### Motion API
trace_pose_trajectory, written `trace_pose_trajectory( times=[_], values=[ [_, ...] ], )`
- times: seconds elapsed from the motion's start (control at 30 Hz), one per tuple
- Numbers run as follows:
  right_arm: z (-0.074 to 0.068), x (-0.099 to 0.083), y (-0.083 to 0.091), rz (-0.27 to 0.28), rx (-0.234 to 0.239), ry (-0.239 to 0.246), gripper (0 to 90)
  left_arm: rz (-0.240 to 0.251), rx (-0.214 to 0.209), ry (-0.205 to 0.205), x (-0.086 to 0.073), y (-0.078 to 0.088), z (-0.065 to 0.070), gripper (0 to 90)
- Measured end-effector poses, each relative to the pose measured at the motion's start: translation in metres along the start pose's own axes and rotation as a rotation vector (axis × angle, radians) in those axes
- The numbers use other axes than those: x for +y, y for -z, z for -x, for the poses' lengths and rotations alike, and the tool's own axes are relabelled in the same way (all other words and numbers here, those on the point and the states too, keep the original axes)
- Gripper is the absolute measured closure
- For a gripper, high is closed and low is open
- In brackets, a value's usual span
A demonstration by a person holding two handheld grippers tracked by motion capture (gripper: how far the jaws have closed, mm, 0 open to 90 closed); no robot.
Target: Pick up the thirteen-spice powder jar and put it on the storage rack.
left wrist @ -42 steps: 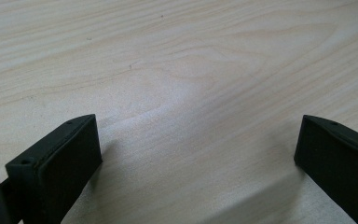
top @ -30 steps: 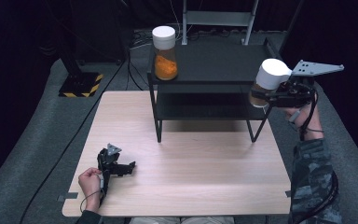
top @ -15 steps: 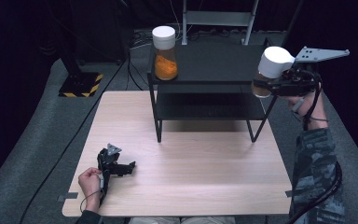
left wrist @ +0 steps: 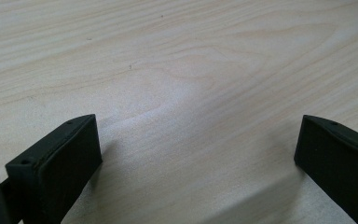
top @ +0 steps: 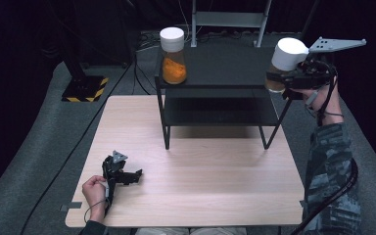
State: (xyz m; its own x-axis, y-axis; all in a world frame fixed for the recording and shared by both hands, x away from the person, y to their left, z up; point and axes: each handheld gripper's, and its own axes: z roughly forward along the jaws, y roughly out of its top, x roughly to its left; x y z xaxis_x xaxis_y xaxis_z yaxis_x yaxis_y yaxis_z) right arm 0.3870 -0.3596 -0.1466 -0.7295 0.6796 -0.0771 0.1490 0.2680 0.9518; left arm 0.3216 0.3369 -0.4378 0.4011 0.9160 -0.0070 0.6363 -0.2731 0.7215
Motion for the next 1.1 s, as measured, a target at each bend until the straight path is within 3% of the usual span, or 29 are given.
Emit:
trace_pose_trajectory(
  times=[0.5, 0.97, 1.1],
  values=[
    [0.009, 0.012, -0.012, -0.018, -0.037, -0.030, 30.0, 0.000, 0.000, 0.000, 0.000, 0.000, 0.000, 0.0],
    [0.018, 0.013, -0.025, -0.060, -0.065, -0.057, 30.0, 0.000, 0.000, 0.000, 0.000, 0.000, 0.000, 0.0],
    [0.020, 0.010, -0.026, -0.049, -0.061, -0.073, 30.0, 0.000, 0.000, 0.000, 0.000, 0.000, 0.000, 0.0]
  ],
)
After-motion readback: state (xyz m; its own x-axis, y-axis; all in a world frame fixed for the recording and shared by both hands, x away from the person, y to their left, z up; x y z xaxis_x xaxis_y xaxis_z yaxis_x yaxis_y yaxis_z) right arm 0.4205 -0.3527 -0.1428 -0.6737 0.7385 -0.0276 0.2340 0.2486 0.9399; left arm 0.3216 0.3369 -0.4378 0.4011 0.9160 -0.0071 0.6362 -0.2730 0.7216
